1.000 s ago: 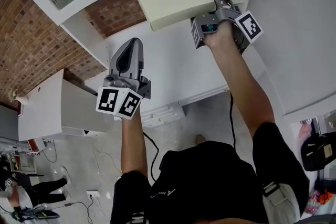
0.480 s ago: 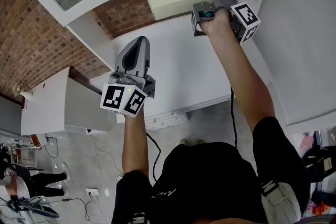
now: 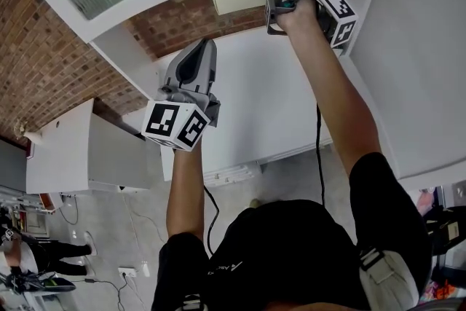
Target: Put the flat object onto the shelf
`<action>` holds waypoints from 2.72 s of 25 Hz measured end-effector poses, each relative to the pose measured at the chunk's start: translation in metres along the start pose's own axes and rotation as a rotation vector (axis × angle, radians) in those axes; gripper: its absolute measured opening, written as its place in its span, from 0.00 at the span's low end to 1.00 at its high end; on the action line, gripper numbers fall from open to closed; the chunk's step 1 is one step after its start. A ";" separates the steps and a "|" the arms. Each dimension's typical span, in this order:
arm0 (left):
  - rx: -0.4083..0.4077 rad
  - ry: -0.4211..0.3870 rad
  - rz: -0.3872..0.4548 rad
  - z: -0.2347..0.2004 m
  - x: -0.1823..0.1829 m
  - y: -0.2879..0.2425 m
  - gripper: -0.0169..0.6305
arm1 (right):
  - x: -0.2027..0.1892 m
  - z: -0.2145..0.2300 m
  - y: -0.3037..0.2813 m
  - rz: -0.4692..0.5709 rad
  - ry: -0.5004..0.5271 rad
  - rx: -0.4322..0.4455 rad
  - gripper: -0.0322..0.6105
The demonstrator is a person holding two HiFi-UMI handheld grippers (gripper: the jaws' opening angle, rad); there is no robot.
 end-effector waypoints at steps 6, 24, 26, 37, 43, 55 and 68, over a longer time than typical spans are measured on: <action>0.013 0.007 -0.008 -0.020 -0.011 -0.004 0.02 | -0.010 0.001 -0.038 -0.007 0.006 -0.038 0.56; 0.037 0.010 -0.033 -0.040 -0.028 -0.005 0.02 | -0.037 0.008 -0.084 -0.209 0.223 0.050 0.69; 0.039 0.011 -0.037 -0.039 -0.029 -0.005 0.02 | -0.038 0.007 -0.085 -0.235 0.254 0.055 0.70; 0.030 0.014 -0.039 -0.047 -0.022 -0.008 0.02 | -0.031 0.002 -0.073 -0.216 0.256 0.101 0.72; -0.003 0.012 -0.021 -0.021 -0.020 -0.007 0.02 | -0.015 -0.007 -0.012 -0.253 0.289 0.147 0.72; -0.062 0.042 -0.021 0.020 -0.015 -0.003 0.02 | -0.035 -0.031 0.098 -0.517 0.777 0.414 0.50; -0.052 0.035 -0.031 0.050 -0.019 0.032 0.02 | -0.052 -0.026 0.191 -0.552 1.449 0.630 0.05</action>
Point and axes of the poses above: the fingertips, and each gripper's own axes: y backward along the fingers, z to its right, x out of its top, the point moved 6 cm from there along y, backward along the fingers, and after that the axes turned 1 degree about y, right-handed, at the moved point
